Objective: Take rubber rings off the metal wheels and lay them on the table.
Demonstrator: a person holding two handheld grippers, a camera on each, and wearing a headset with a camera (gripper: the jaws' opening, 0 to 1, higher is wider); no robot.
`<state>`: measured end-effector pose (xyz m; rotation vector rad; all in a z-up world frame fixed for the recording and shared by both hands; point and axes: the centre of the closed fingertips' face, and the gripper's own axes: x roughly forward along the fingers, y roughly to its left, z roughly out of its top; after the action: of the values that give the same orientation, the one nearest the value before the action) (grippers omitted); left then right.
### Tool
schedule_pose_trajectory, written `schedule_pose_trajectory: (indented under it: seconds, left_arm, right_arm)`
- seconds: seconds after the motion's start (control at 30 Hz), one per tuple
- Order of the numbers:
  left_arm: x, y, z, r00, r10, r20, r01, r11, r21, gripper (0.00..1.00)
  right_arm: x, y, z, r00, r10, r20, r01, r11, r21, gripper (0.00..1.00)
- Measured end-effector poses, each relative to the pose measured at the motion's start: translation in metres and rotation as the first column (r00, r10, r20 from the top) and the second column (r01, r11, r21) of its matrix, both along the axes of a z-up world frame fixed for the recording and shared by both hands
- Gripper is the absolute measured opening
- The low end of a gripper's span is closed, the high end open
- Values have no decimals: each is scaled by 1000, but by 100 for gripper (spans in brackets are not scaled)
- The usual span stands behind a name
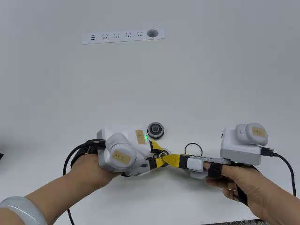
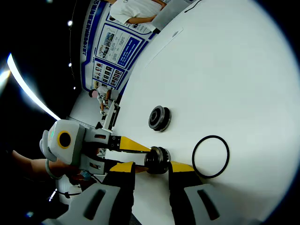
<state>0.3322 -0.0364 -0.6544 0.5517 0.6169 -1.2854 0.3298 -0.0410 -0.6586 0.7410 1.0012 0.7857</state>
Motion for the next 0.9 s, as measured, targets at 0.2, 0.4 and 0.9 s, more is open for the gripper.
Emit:
schedule_pose_trajectory:
  seconds: [0.2,0.4,0.9]
  left_arm:
    - [0,0,0,1000,2,-2,-2,1000,-4,13]
    - [0,0,0,1000,1,-3,-1,1000,-4,13]
    - [0,0,0,1000,6,-2,-6,1000,-5,13]
  right_arm:
    - [0,1,3,1000,-12,-24,13,999,35,32]
    - [-3,3,6,1000,12,-2,-12,999,30,28]
    - [-3,-3,9,999,9,35,-10,1000,16,21]
